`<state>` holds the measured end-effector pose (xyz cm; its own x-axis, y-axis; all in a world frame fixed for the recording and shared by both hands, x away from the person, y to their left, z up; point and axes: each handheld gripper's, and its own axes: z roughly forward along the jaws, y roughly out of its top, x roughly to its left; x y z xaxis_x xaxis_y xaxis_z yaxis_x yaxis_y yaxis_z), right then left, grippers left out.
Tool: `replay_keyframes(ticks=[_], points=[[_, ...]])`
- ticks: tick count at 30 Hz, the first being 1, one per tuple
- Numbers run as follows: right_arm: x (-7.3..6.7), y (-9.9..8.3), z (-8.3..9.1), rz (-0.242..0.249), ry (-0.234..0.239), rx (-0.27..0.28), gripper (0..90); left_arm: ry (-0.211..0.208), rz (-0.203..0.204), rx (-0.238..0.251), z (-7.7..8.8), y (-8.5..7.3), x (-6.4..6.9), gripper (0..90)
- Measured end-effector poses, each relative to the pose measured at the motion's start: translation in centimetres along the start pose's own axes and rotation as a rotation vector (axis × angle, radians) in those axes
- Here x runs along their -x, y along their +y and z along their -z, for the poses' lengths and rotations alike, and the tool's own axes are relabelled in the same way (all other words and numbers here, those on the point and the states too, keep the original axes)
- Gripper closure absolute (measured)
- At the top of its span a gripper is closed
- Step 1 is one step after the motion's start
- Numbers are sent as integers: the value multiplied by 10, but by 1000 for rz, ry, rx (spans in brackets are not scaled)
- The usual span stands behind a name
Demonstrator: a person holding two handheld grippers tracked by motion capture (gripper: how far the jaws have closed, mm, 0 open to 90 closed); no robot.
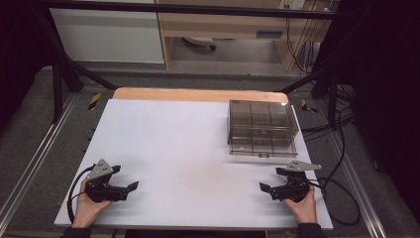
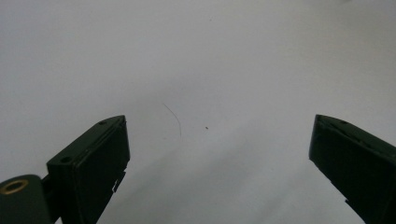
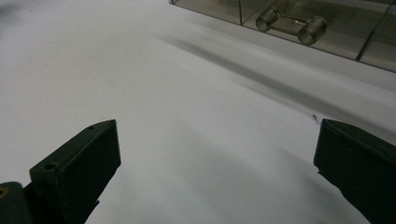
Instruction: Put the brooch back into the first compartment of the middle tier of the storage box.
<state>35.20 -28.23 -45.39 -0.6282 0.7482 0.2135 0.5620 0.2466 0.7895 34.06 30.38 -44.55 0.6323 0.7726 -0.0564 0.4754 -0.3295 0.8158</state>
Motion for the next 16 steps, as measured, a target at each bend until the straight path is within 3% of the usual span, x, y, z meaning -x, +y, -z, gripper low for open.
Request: replay_keyframes(ticks=[16], points=[[3,-3,1,2,8,1,7,-3,-1,-2,-1,0,1,49]])
